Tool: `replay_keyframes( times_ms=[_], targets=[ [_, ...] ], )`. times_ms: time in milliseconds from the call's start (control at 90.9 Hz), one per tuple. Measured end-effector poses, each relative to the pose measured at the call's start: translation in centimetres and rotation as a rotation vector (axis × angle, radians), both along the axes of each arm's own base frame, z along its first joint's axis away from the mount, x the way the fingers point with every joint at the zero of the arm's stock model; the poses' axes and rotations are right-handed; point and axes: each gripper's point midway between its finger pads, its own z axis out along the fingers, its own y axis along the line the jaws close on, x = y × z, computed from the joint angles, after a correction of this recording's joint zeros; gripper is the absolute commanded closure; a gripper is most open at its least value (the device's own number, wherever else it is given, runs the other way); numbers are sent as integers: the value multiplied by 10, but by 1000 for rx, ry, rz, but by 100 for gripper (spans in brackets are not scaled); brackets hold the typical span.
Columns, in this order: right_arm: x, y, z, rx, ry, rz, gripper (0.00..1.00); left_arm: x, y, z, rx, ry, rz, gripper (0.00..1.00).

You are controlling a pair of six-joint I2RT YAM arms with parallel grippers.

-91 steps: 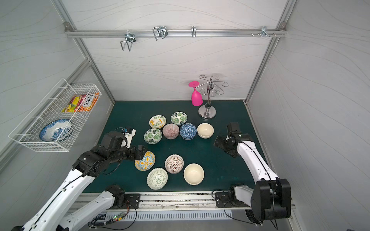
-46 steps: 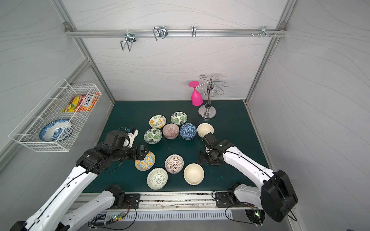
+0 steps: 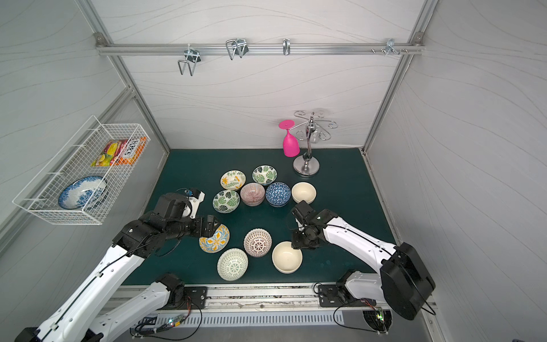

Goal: Stack the bowls
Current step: Pick up the bowl from the center of the board.

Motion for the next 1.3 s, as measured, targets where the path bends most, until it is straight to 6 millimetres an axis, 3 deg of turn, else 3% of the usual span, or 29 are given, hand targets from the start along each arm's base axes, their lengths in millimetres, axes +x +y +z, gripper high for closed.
replay_keyframes(
  times_ms=[275,682,1299],
  targets=[
    [-7,-1,-3,-40,-7,41,62,0,0,0,0,0,0,0],
    [-10,-2,-7,-75,-18,73,80,0,0,0,1,0,0,0],
    [-8,-28,6,-114,-77,-2,99,1,0,-3,7,13,0,0]
  ],
)
